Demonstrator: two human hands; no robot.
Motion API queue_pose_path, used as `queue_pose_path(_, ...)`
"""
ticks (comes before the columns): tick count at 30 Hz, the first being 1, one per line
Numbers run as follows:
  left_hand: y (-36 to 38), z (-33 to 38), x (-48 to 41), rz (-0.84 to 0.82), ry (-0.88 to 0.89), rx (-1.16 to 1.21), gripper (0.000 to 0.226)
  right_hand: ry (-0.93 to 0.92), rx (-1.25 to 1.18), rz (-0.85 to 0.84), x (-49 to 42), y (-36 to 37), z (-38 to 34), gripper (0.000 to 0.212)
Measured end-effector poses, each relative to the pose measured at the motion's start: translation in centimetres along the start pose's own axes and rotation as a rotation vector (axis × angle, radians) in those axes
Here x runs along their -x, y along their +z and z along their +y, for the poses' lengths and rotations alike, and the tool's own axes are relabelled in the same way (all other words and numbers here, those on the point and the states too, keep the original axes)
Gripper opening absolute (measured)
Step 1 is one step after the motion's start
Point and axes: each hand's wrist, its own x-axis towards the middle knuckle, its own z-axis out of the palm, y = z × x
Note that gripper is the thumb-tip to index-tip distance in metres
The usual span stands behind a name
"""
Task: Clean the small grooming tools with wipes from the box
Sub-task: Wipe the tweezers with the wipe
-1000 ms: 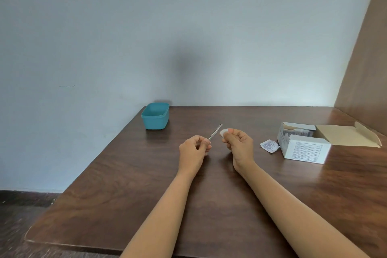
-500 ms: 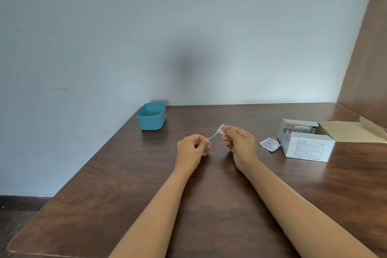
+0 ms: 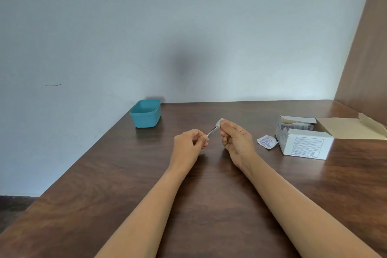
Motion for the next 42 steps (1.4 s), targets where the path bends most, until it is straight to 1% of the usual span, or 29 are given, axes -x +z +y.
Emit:
queue_pose_path(7, 0.3, 0.4, 0.3, -0.029, 0.04, -0.017, 0.011, -0.005, -0.016, 0.017, -0.4, -0.2, 0.2, 0.003)
queue_pose_path(13, 0.4, 0.5, 0.5, -0.041, 0.056, -0.038, 0.011, -0.032, 0.0, 0.099, -0.5, -0.2, 0.2, 0.016)
queue_pose_path(18, 0.4, 0.5, 0.5, -0.048, 0.058, -0.047, 0.011, -0.029, -0.012, 0.083, -0.6, -0.3, 0.1, 0.012)
queue_pose_path(22, 0.4, 0.6, 0.5, -0.06, 0.057, -0.037, 0.011, -0.017, -0.109, 0.11, -0.9, -0.5, -0.1, 0.027)
queue_pose_path(25, 0.4, 0.8, 0.5, -0.069, 0.058, -0.023, 0.011, -0.029, -0.089, 0.118, -1.2, -0.7, -0.1, 0.032)
queue_pose_path(32, 0.4, 0.8, 0.6, -0.065, 0.057, -0.045, 0.013, -0.049, -0.025, 0.099, -1.2, -0.9, 0.0, 0.031)
queue_pose_path(38, 0.4, 0.9, 0.6, -0.058, 0.063, -0.044, 0.013, -0.028, -0.087, 0.059, -1.2, -1.0, -0.4, 0.034)
queue_pose_path(42, 0.3, 0.9, 0.6, -0.054, 0.068, -0.05, 0.012, -0.027, -0.06, 0.028, -1.0, -0.9, -0.2, 0.038)
